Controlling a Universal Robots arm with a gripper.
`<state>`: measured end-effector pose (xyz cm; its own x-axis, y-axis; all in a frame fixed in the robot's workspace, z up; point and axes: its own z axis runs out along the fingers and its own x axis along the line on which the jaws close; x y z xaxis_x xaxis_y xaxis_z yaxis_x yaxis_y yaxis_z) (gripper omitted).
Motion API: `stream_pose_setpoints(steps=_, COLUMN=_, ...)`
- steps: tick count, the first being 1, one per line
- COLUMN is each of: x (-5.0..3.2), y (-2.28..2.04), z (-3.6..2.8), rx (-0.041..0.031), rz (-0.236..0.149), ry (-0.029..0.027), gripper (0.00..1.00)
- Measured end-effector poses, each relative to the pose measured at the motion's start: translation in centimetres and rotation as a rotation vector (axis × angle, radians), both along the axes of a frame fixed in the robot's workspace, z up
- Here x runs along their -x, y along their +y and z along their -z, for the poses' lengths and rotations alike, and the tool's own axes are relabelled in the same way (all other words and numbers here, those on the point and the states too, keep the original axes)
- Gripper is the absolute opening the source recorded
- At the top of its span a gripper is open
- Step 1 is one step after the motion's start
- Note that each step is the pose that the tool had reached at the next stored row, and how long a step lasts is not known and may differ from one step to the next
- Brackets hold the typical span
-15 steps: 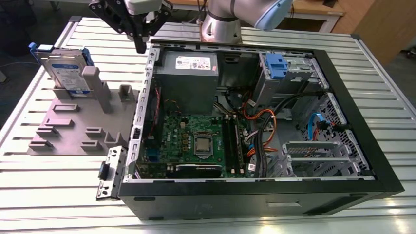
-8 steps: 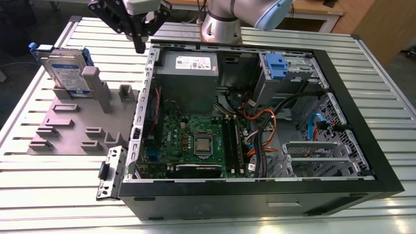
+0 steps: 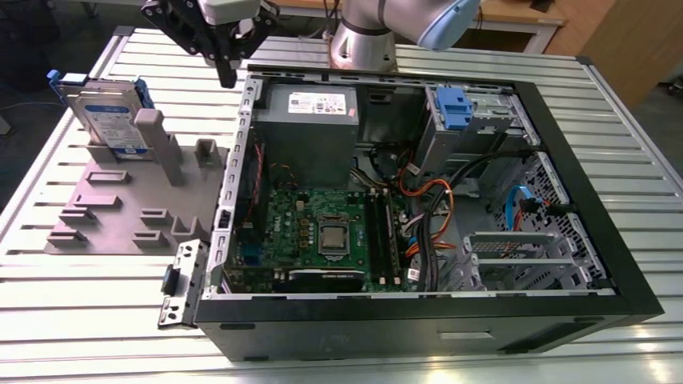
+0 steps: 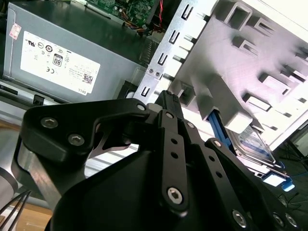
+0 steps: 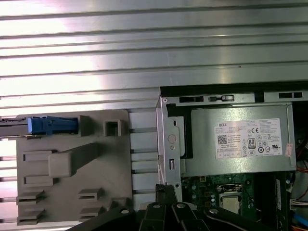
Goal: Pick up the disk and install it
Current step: 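Reach for the disk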
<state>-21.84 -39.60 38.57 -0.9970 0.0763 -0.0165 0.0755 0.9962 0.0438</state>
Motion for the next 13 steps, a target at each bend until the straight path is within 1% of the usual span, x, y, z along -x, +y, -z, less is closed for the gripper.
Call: stream_pose_setpoints(steps=13, x=0.3, y=0.01, z=0.02, rx=0.0001, rz=0.0, ry=0.0003, gripper=0.11)
